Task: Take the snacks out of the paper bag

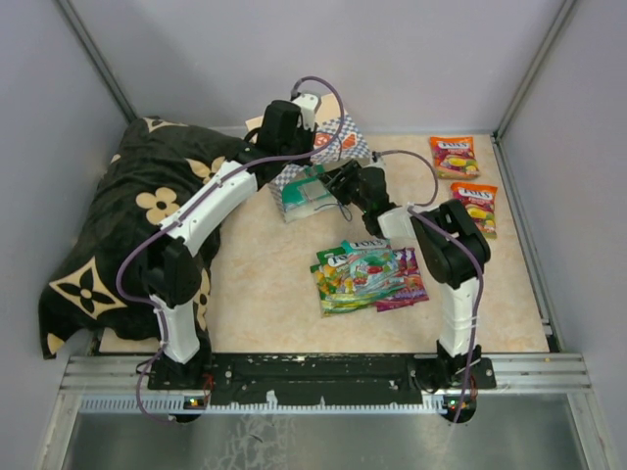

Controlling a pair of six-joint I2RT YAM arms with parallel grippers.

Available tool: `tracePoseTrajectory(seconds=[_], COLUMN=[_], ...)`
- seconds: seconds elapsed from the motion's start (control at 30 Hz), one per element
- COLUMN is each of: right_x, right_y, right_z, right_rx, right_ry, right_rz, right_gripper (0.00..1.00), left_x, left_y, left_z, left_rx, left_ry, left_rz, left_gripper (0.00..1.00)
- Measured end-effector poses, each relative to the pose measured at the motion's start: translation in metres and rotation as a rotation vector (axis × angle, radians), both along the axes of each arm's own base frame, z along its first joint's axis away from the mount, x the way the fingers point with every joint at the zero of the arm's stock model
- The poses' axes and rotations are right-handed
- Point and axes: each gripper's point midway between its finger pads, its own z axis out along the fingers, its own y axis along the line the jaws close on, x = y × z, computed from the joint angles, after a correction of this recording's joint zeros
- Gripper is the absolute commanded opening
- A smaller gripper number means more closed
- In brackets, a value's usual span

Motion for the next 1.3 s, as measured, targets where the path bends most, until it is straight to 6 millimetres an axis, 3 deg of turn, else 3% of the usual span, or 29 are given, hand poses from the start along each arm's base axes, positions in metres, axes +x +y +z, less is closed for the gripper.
tracePoseTrajectory(seconds=[0.1,0.23,0.47,0.77,1.1,1.3], right_x=[0.009,0.000,-0.019,0.009,0.021,0.035], right_y=[0.011,0.015,0.013,0.032,0.048,0.069], right_z=[-0.011,-0.031,-0.073,-0.072,-0.070,-0.072], right_rx=[-0.014,-0.040,-0.080,0.023,0.086,0.144], right_ry=[0.007,0.087,0.310,0.332,0.367,0.389], right_rz=[0.028,0.036,-0.024,-0.050,-0.031,-0.004], right_gripper=[0.58,0.67,0.70,0.69,0.72,0.60], left_x=[0.000,0.000,-0.001,-0.003,-0.006,-0.011], left_y=[0.000,0.000,-0.001,-0.006,-0.014,-0.021], left_z=[-0.001,-0.001,-0.001,-0.005,-0.021,-0.021], left_rx=[0.001,0.001,0.000,0.001,0.025,0.029], left_ry=[0.003,0.003,0.004,0.011,0.041,0.041], left_rz=[0.000,0.000,-0.001,-0.008,-0.019,-0.030], left_gripper=[0.00,0.00,0.00,0.00,0.00,0.00])
